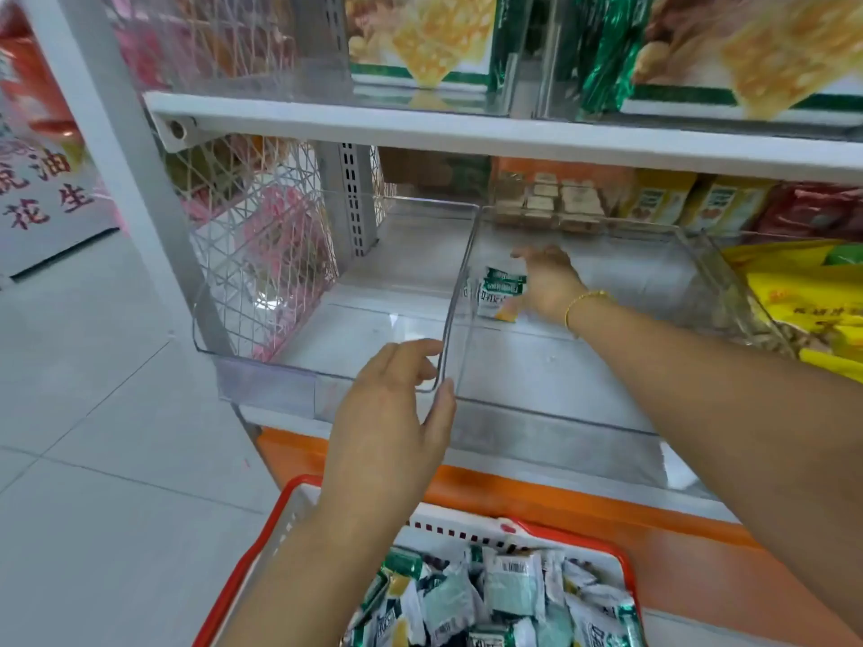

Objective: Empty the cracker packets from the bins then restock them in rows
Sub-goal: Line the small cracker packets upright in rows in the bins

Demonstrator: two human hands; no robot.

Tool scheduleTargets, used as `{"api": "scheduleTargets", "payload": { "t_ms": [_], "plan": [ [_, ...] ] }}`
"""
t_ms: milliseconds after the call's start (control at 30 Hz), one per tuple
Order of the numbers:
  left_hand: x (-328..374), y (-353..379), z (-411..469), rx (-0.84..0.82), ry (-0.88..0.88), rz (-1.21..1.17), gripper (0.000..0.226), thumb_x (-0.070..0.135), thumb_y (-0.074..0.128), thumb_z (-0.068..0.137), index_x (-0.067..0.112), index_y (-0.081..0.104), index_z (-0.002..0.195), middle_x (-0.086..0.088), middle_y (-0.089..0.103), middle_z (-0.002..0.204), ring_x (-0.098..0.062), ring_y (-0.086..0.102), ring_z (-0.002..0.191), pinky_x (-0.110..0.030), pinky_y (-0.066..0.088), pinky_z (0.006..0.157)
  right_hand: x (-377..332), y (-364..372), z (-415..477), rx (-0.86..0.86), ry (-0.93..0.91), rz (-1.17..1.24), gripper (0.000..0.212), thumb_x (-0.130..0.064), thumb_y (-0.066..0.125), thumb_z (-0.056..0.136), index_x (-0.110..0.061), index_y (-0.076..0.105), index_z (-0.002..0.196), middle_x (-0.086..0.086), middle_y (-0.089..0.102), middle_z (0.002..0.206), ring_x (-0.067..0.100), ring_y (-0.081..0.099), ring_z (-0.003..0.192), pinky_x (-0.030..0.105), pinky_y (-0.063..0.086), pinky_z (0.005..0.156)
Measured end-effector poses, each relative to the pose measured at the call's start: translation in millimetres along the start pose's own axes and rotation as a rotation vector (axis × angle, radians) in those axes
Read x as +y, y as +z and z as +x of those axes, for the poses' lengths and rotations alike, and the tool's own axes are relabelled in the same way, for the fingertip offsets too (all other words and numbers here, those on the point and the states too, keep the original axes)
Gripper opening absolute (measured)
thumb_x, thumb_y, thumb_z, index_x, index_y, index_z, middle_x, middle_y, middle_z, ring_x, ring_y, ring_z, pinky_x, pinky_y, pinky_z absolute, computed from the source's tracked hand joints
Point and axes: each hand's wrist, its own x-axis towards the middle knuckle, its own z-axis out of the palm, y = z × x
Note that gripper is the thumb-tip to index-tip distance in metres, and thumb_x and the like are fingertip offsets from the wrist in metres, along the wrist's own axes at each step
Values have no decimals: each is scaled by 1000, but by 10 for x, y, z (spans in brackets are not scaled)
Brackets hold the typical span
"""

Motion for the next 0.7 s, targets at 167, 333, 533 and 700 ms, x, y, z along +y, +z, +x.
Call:
{"api": "scheduleTargets", "payload": {
  "t_ms": [167, 333, 533, 700],
  "plan": [
    [-21, -85, -450, -148, 14, 22, 28, 40, 53, 91, 26, 44, 69, 10, 36, 54, -8, 41, 56, -18, 26, 46, -245, -469, -652, 6, -156, -62, 31, -32, 65, 89, -2, 63, 82, 14, 61, 83, 23, 56, 77, 29, 38, 60],
    [8, 37, -1135, -613, -102, 104, 36, 41, 52, 94, 26, 36, 65, 4, 42, 56, -9, 39, 52, -26, 30, 52, -253, -615, -1676, -232, -345, -64, 39, -41, 66, 86, -14, 50, 64, 1, 50, 61, 15, 46, 58, 31, 32, 56],
    [-169, 100, -1927, -941, -262, 118, 8, 37, 55, 94, 31, 50, 92, 17, 53, 87, -3, 56, 83, -9, 41, 67, 52, -87, -2568, -698, -381, -28, 24, -42, 67, 85, -19, 68, 92, -11, 60, 72, 8, 58, 66, 21, 44, 61],
    [-255, 269, -2146, -913, -594, 39, 25, 39, 61, 90, 16, 58, 101, -5, 60, 103, -18, 58, 83, -26, 48, 67, 722, 645, -2871, -531, -132, -54, 56, -48, 69, 82, -18, 54, 127, -1, 53, 121, 14, 50, 105, 25, 40, 81]
  ]
}}
